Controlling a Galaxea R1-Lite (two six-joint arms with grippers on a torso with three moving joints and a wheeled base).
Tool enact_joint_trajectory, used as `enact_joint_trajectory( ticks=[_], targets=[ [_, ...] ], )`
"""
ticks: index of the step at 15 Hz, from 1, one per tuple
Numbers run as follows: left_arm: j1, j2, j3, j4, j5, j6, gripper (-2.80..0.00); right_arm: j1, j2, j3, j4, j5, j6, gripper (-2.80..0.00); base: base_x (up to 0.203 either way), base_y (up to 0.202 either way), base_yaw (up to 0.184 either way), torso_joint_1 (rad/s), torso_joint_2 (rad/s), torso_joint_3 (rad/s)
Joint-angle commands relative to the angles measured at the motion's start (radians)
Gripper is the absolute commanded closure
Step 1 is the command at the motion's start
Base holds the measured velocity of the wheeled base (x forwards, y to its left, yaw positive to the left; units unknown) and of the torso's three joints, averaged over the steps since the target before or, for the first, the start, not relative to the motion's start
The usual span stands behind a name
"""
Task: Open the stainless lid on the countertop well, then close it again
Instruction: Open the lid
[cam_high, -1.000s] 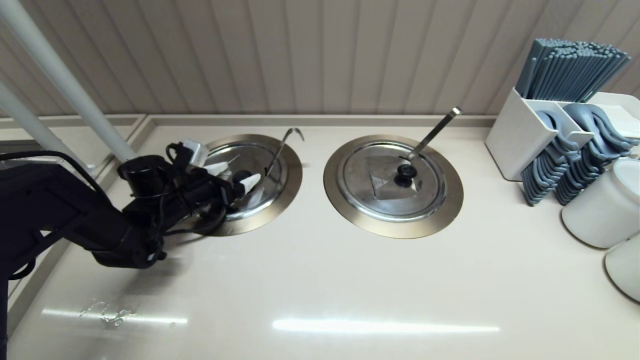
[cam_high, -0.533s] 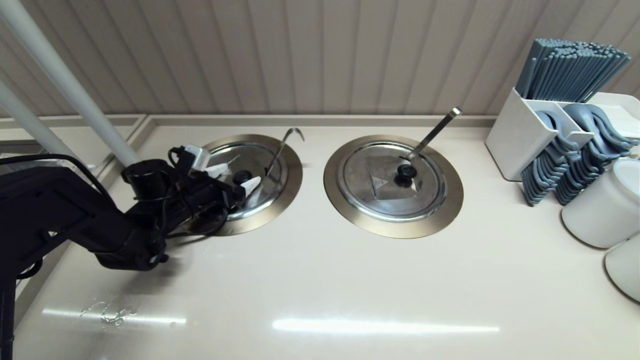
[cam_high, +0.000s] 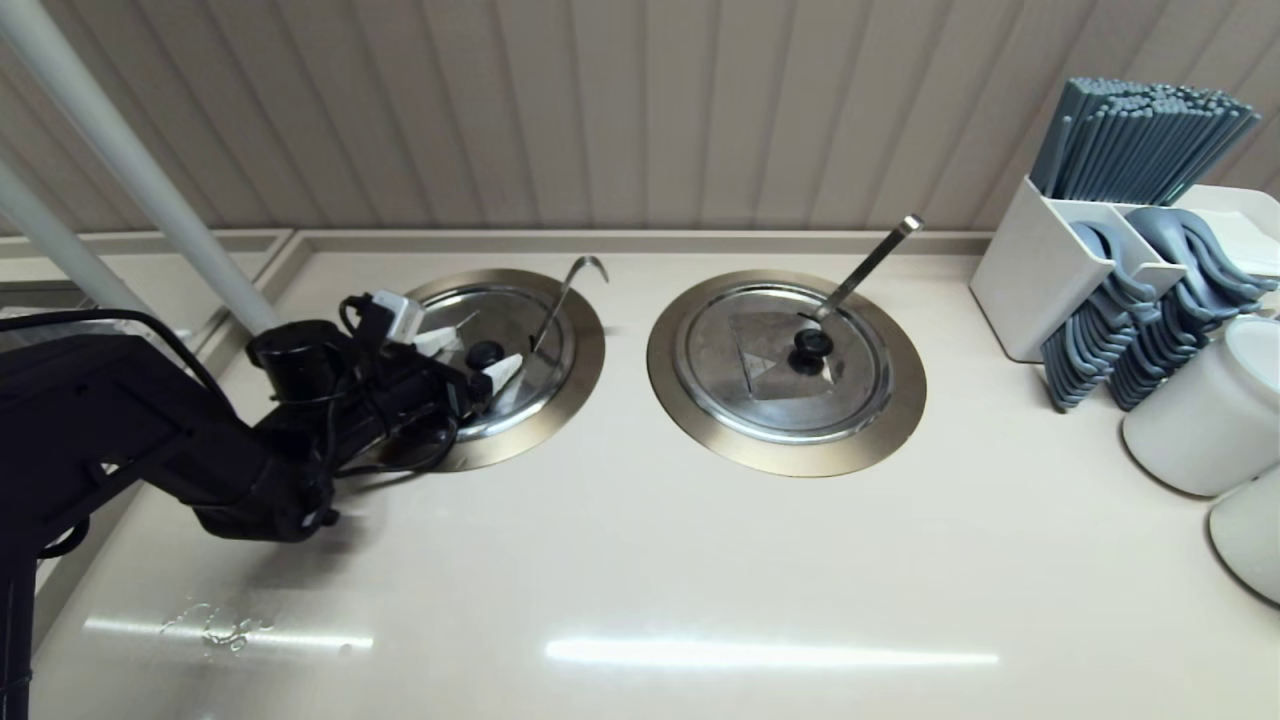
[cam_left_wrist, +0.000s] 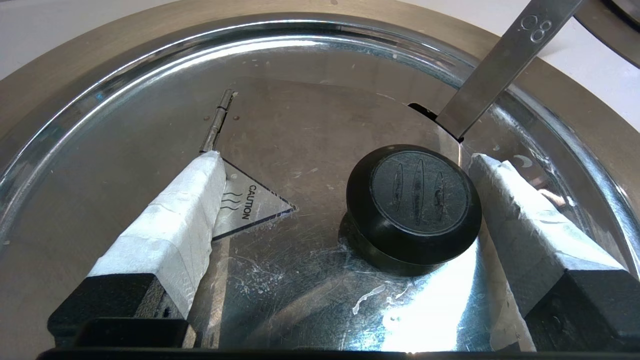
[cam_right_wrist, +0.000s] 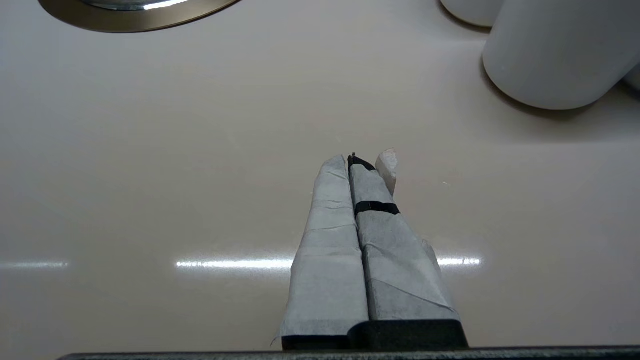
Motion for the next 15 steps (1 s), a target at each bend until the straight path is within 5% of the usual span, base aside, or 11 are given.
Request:
enact_joint_trajectory(
  ticks=[1,15],
  targets=[
    [0.0,-0.008,0.0,-0.006,-0.001,0.0,-2.8,0.0,0.0,0.0,0.001,0.0,0.0,0.0,0.0,0.0,0.0,0.0,0.0,0.0],
    [0.003,-0.045,0.003,-0.006,-0.001,-0.003,-2.8,0.0,0.0,0.0,0.001,0.0,0.0,0.0,0.0,0.0,0.0,0.0,0.0,0.0]
  ],
)
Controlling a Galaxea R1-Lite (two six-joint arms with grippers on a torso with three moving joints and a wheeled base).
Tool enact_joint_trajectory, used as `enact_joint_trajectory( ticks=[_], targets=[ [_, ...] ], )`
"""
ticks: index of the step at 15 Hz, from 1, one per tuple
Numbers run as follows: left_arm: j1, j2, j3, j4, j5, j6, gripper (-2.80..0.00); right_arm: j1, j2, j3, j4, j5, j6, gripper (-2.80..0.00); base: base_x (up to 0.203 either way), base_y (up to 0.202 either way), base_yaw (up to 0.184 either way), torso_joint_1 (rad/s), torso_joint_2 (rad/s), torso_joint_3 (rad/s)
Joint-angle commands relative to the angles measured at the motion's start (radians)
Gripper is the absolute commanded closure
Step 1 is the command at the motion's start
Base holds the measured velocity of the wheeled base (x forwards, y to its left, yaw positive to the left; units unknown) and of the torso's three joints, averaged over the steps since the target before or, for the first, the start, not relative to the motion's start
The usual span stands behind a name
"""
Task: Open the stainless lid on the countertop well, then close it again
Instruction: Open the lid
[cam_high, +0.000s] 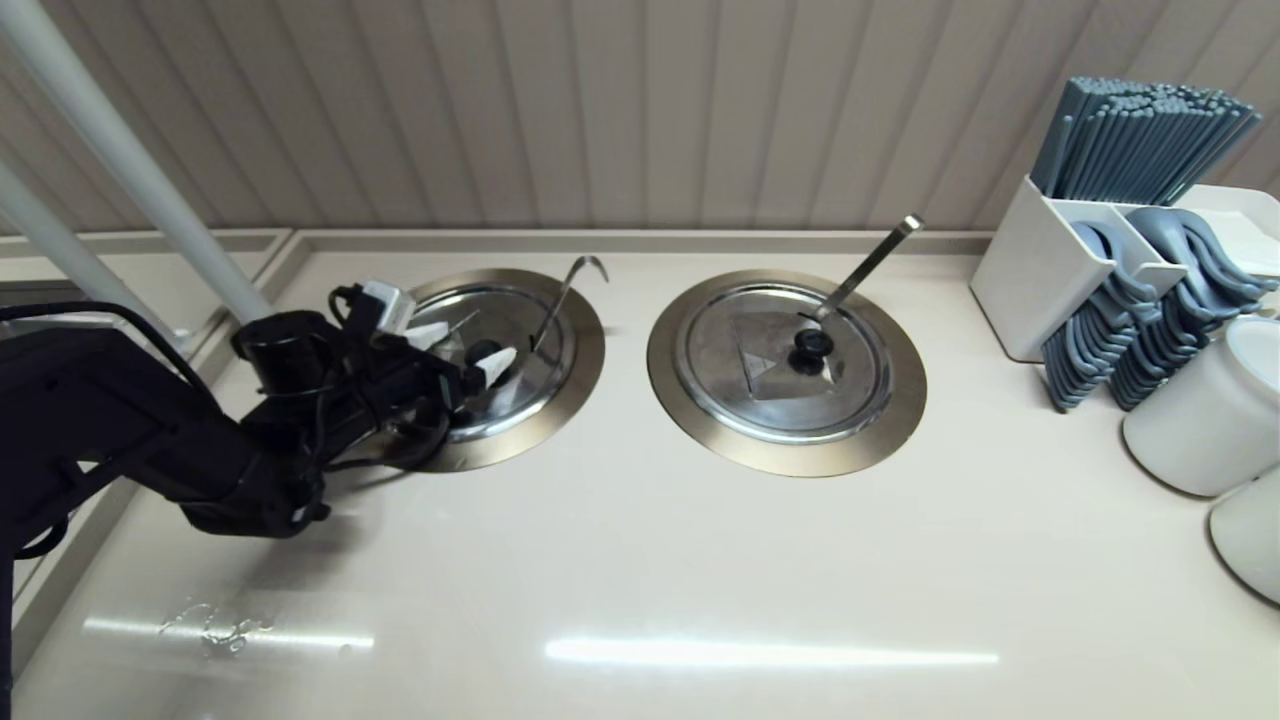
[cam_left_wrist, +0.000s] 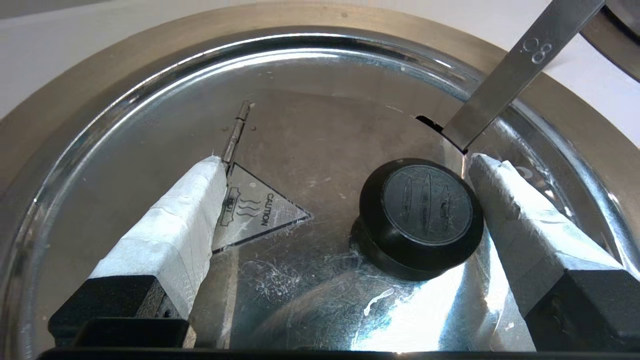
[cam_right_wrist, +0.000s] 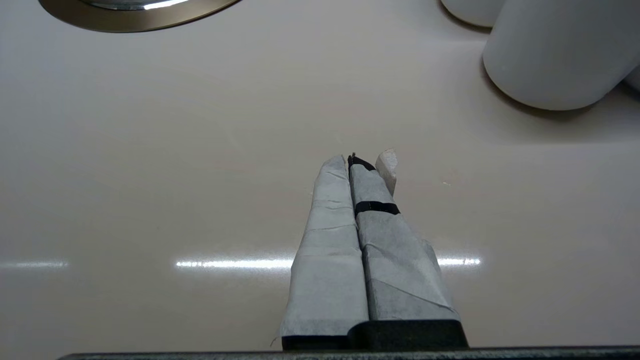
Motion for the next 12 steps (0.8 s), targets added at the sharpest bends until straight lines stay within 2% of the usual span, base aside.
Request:
enact_joint_trajectory(
  ticks=[1,12],
  targets=[
    [0.0,-0.01,0.0,-0.009,-0.003,0.002,-2.8,0.0,0.0,0.0,0.001,0.0,0.0,0.0,0.0,0.0,0.0,0.0,0.0,0.0],
    [-0.002,0.039,-0.005,-0.009,0.0,0.006,-2.8,0.0,0.0,0.0,0.001,0.0,0.0,0.0,0.0,0.0,0.0,0.0,0.0,0.0]
  ],
)
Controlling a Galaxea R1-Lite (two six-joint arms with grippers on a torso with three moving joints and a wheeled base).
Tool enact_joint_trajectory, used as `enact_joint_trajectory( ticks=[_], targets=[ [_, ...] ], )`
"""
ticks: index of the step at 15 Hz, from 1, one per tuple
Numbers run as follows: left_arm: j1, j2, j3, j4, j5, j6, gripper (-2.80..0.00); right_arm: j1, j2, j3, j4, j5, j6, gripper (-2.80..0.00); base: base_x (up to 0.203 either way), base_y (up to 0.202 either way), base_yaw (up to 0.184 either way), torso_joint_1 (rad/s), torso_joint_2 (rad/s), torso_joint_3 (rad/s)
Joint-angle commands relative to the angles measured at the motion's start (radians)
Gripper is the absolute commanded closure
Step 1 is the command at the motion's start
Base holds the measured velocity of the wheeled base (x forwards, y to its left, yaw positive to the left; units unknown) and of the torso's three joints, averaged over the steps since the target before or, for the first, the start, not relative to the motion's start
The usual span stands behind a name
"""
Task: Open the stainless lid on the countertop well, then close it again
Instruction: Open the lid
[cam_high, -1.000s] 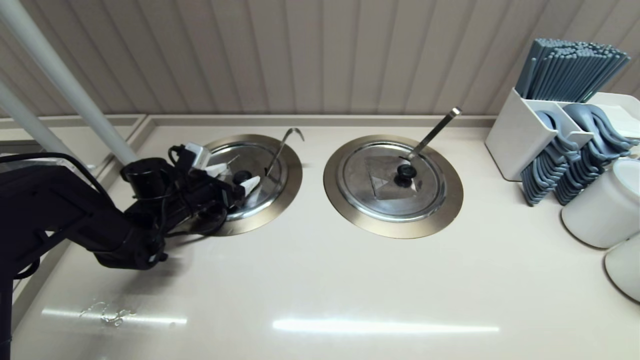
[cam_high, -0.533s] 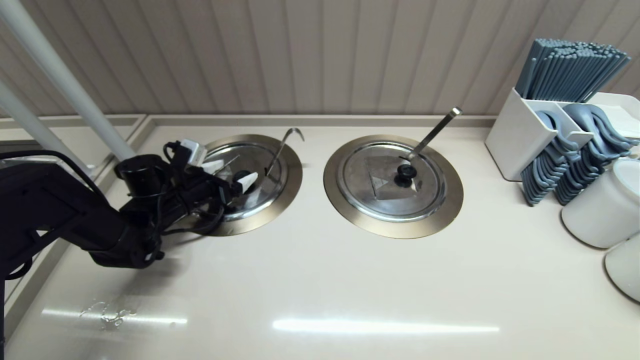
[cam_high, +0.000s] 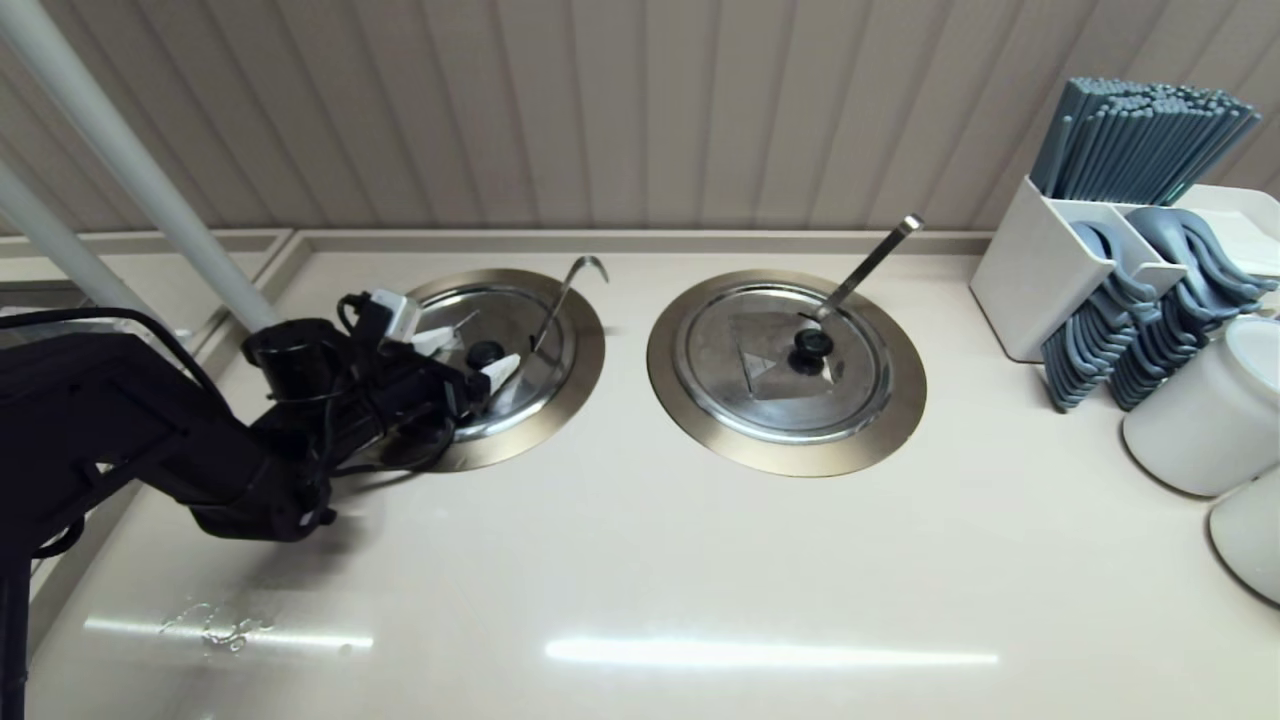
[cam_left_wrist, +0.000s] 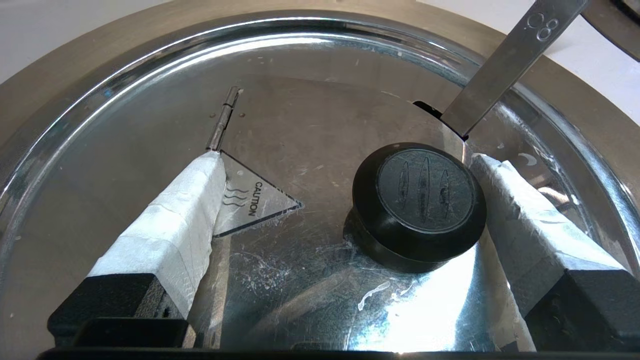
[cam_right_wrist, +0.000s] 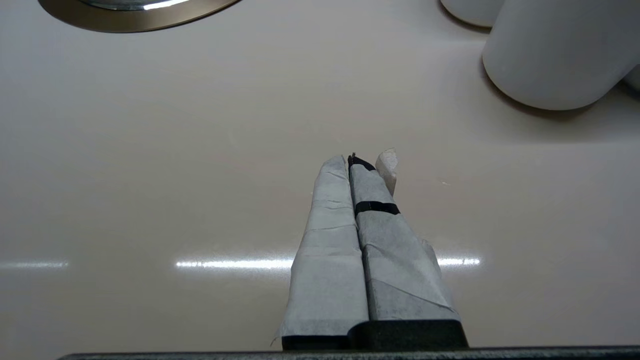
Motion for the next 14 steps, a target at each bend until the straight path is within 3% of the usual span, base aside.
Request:
enact_joint_trajectory(
  ticks=[1,14],
  targets=[
    [0.002,0.013,-0.006,-0.005,-0.001,0.0,-2.8,0.0,0.0,0.0,0.001,0.0,0.0,0.0,0.0,0.0,0.0,0.0,0.0,0.0],
    [0.026,-0.006,-0.021,-0.005,-0.003,-0.006,-2.8,0.0,0.0,0.0,0.001,0.001,0.0,0.0,0.0,0.0,0.0,0.0,0.0,0.0]
  ],
)
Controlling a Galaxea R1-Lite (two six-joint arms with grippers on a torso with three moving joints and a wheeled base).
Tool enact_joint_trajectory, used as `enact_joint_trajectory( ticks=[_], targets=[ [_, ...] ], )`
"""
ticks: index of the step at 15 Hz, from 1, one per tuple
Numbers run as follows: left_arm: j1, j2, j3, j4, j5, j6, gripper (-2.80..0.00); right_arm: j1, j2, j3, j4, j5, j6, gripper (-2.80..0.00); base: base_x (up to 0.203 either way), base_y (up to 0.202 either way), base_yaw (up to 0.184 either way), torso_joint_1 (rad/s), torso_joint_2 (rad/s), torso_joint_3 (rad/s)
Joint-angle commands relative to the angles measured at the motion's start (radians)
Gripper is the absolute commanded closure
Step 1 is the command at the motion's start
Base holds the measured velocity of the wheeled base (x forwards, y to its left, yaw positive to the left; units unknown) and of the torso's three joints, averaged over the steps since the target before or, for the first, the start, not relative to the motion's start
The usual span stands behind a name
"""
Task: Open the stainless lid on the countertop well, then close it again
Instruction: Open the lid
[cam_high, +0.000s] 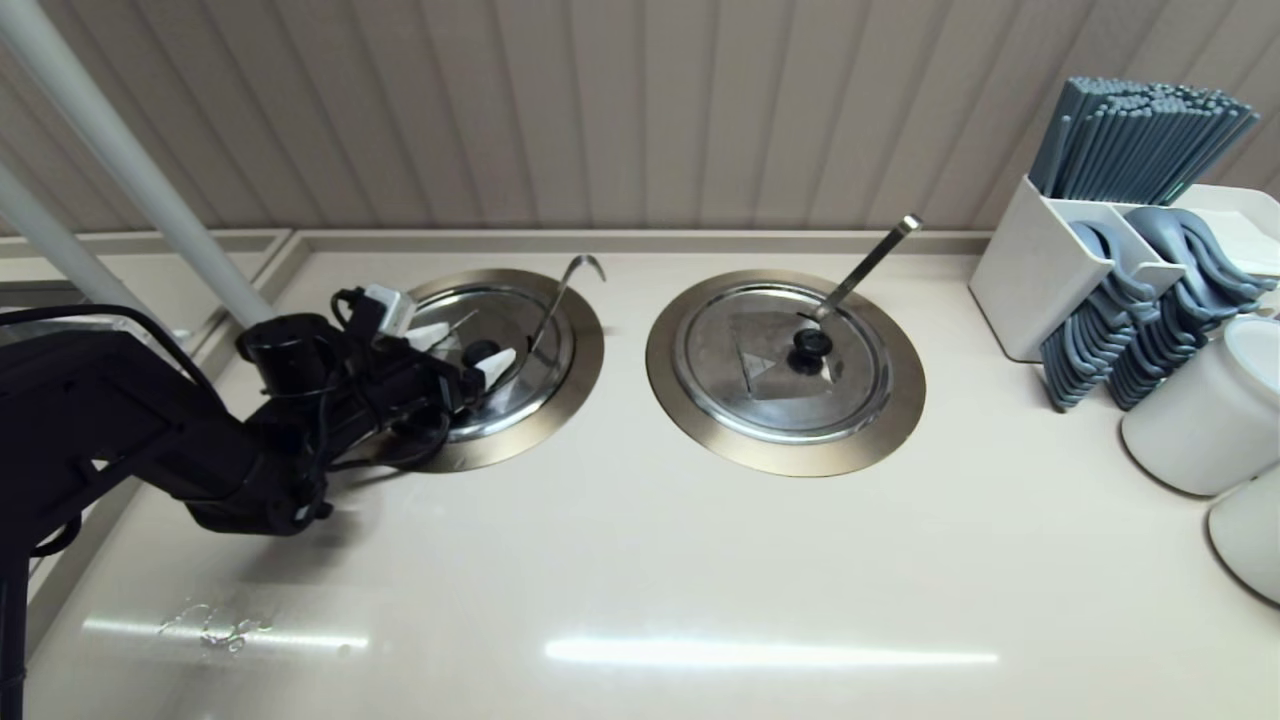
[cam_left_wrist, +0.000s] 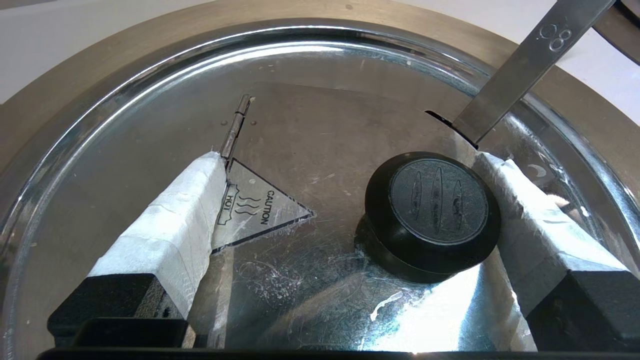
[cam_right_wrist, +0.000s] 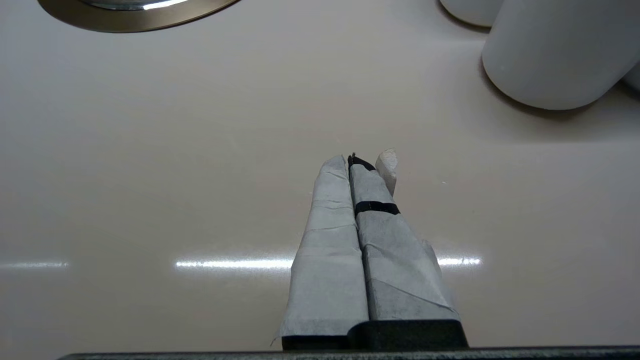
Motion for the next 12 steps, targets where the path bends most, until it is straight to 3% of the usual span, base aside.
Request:
enact_joint_trajectory(
  ticks=[1,12],
  targets=[
    [0.0,-0.004,-0.001,-0.009,-0.001,0.001,-2.8,0.0,0.0,0.0,0.001,-0.001,0.0,0.0,0.0,0.0,0.0,0.0,0.0,0.0],
    [0.008,-0.037,0.001,-0.009,-0.003,0.001,-2.8,0.0,0.0,0.0,0.001,-0.001,0.0,0.0,0.0,0.0,0.0,0.0,0.0,0.0]
  ],
)
